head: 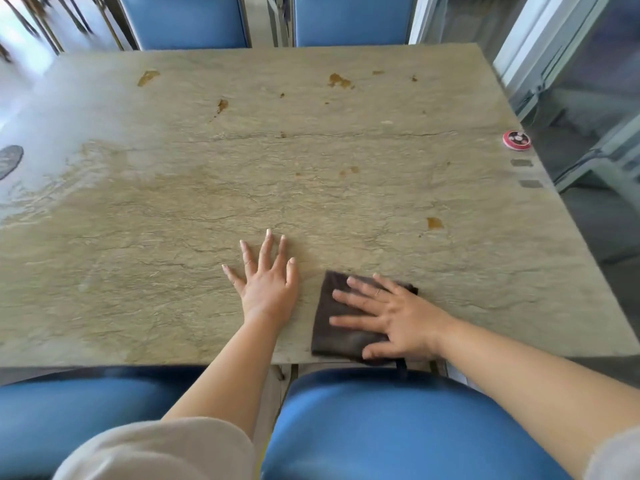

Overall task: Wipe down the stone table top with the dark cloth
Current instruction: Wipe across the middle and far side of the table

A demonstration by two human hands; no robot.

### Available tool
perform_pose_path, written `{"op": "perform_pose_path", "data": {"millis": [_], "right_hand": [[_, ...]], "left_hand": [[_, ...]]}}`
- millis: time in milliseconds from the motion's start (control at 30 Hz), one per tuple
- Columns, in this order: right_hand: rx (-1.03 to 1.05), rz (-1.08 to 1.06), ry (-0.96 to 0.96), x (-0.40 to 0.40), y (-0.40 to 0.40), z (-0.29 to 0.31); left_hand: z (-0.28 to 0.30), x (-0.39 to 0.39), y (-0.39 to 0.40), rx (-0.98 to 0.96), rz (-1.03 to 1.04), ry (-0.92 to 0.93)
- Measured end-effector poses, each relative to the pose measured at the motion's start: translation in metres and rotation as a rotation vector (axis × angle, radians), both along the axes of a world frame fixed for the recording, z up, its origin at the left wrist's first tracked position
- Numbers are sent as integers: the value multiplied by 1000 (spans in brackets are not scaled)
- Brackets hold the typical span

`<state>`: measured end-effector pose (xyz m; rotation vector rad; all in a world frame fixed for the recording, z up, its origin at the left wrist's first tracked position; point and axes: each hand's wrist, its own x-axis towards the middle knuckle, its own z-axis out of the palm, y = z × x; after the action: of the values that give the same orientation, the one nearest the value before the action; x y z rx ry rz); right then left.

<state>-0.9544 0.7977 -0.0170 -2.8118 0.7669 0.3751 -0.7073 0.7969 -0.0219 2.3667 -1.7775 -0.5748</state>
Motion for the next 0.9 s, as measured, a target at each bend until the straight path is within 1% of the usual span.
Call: {"op": "perform_pose_path", "data": {"millis": [67, 133, 167, 200, 233, 267, 367, 400, 433, 467, 500, 567, 667, 733, 800, 833, 900], "right_hand": [[-46, -216, -13, -8, -28, -4], [-62, -521, 11, 0, -50, -6], [-66, -625, 27, 9, -54, -6], [-65, -662, 35, 18, -52, -5], [-53, -636, 24, 25, -43, -5], [-42, -541, -9, 26, -29, -5], [1, -87, -69, -5, -7, -6], [20, -3, -89, -19, -14, -6], [19, 20, -109, -30, -25, -9], [-2, -12, -123, -37, -38, -11], [-29, -90, -131, -40, -53, -12], [-83, -312, -121, -34, -86, -13], [-91, -663, -58, -1, -136, -14], [-55, -793, -18, 30, -161, -13], [-37, -796, -11, 54, -168, -14], [-39, -745, -16, 59, -165, -14], [-73, -555, -51, 50, -148, -15]], "left_hand": [[-1, -19, -4, -9, -18, 10], [-3, -31, -8, -28, 34, 32], [-4, -34, -10, -41, 71, 45], [-4, -36, -11, -52, 102, 56], [-4, -38, -13, -57, 123, 67], [-3, -41, -14, -63, 131, 73], [1, -57, -23, -48, 89, 54], [1, -62, -26, -27, 84, 36], [0, -67, -28, -11, 90, 11], [-1, -70, -29, -1, 98, -24], [-3, -72, -29, 7, 101, -69], [-7, -74, -29, 19, 94, -142], [-10, -75, -30, 11, 91, -162], [-11, -75, -31, -3, 94, -162], [-14, -74, -31, -16, 101, -162], [-14, -74, -31, -21, 104, -161], [-14, -74, -31, -29, 113, -146]]}}
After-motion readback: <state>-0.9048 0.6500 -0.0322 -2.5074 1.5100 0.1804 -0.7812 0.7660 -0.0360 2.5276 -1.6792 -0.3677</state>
